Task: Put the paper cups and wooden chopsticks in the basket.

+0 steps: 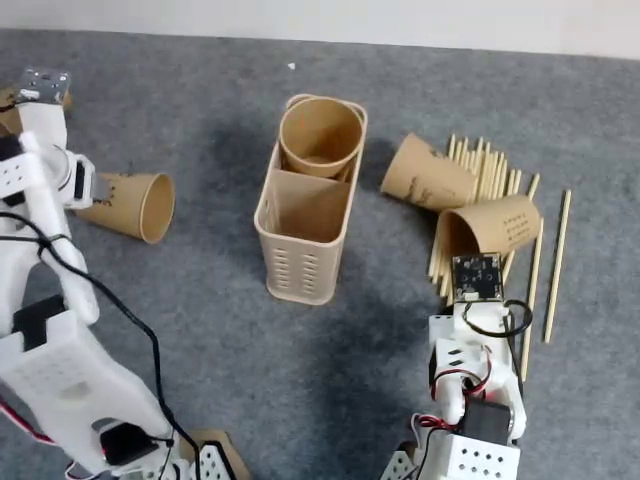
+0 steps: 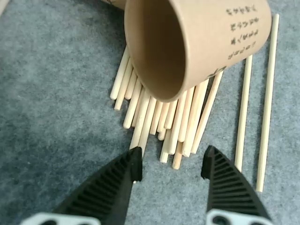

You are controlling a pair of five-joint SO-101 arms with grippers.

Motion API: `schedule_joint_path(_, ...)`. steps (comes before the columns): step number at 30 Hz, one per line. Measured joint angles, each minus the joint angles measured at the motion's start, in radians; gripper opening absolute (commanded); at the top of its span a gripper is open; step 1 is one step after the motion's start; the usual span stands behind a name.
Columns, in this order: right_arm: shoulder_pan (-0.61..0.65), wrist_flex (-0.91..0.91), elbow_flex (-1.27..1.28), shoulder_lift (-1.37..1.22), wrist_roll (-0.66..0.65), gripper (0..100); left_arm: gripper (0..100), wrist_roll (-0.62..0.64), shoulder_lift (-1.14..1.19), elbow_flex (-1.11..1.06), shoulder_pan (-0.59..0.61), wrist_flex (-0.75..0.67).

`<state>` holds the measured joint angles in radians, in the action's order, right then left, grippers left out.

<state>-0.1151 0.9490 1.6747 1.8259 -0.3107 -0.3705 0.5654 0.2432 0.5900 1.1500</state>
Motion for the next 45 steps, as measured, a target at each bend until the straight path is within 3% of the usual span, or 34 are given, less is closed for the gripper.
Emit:
schedule_joint_path(14, 0.000, -0.002, 0.000, -0.002, 0.000, 22.0, 25, 0.000, 0.173, 0.192, 0.169, -0.025)
schedule_joint_path(24, 0.000, -0.002, 0.000, -0.002, 0.000, 22.0, 25, -0.002, 0.061, 0.522, 0.147, 0.396)
schedule_joint_path(28, 0.000, -0.002, 0.000, -0.002, 0.000, 22.0, 25, -0.002, -0.061, 0.652, 0.087, 0.578)
schedule_joint_path(33, 0.000, -0.002, 0.000, -0.002, 0.000, 22.0, 25, -0.032, -0.252, 0.563, -0.035, 0.621)
schedule_joint_path(37, 0.000, -0.002, 0.000, -0.002, 0.000, 22.0, 25, -0.068, -0.400, 0.388, -0.196, 0.621)
schedule_joint_path(40, 0.000, -0.002, 0.000, -0.002, 0.000, 22.0, 25, -0.068, -0.436, 0.296, -0.288, 0.546)
schedule_joint_path(45, 0.000, -0.002, 0.000, -0.002, 0.000, 22.0, 25, -0.071, -0.354, 0.235, -0.305, 0.434)
